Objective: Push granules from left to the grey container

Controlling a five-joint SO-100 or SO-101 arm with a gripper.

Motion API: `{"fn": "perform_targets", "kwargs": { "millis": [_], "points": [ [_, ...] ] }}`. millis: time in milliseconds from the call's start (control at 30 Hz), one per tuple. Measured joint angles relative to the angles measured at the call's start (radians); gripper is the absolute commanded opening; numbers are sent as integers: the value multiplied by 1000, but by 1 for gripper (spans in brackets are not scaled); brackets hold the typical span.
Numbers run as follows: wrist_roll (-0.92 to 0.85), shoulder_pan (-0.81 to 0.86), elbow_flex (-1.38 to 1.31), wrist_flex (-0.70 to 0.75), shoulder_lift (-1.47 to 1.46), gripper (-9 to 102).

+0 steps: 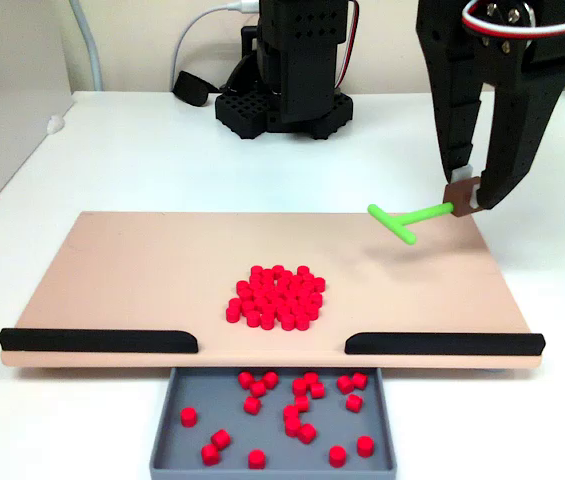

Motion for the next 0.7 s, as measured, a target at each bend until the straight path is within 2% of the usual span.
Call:
{"fn": "perform_targets", "kwargs": {
  "millis": [233, 700],
  "points": [
    [137, 3, -58, 0, -61, 0],
    [236, 23, -222, 2, -170, 0]
  ]
}}
